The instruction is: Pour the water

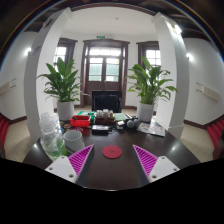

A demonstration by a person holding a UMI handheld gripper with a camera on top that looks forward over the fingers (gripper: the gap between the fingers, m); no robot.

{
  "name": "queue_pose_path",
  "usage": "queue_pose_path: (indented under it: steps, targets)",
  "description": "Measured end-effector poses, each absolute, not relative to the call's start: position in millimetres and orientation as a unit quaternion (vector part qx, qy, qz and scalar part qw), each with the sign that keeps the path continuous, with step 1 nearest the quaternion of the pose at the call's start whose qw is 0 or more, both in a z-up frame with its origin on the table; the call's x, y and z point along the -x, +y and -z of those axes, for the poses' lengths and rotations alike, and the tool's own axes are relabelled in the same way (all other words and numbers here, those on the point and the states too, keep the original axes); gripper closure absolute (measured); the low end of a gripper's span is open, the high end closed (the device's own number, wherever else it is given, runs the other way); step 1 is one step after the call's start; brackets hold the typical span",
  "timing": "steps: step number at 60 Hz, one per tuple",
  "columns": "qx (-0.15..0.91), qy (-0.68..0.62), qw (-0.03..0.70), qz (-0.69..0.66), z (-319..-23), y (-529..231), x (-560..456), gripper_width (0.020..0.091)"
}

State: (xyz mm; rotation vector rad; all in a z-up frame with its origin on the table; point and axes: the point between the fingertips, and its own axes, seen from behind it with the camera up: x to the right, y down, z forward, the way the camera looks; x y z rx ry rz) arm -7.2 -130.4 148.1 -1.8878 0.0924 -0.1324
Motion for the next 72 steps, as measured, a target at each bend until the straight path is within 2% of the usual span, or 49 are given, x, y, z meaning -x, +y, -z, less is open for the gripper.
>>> queue_pose_path:
  steps: [6,7,10,21,34,48,55,58,59,61,63,67,68,70,71,72]
  targets:
    - [0.806,0.037,0.588,0.059,-134.8,-150.6,28.6,0.0339]
    - [0.806,0.035,0.588,0.056,-144.3,-135.0,15.0,0.0341]
    - [0.804,0.027,0.592,0.041,-125.4,-164.5,56.0,0.0344]
    - [0.805,-0.019,0.593,-0.022,-102.3,-185.7,142.7,0.0344]
    - [0.794,-0.032,0.606,-0.036,-107.3,-149.8,174.3,0.0343]
    - [0.796,-0.031,0.604,-0.022,-95.4,-106.5,176.2,0.035]
    - [0.789,-0.023,0.613,-0.02,-97.0,-88.4,177.9,0.0432]
    - [0.787,-0.019,0.617,-0.014,-92.6,-82.8,174.3,0.0509]
    - [0.787,-0.019,0.616,-0.011,-91.0,-82.1,173.4,0.0582]
    - [0.784,-0.018,0.621,-0.008,-92.6,-81.1,172.2,0.0588]
    - [0.783,-0.015,0.621,-0.011,-92.0,-80.9,172.2,0.0648]
    - [0.78,-0.011,0.626,-0.013,-94.1,-80.1,170.6,0.0694]
    - [0.779,-0.012,0.627,-0.014,-94.2,-80.0,171.1,0.0728]
    - [0.777,-0.013,0.629,-0.013,-94.5,-79.8,170.6,0.0722]
    - [0.776,-0.014,0.63,-0.014,-94.8,-79.8,171.1,0.0757]
    - [0.776,-0.015,0.63,-0.013,-94.6,-79.7,171.3,0.0755]
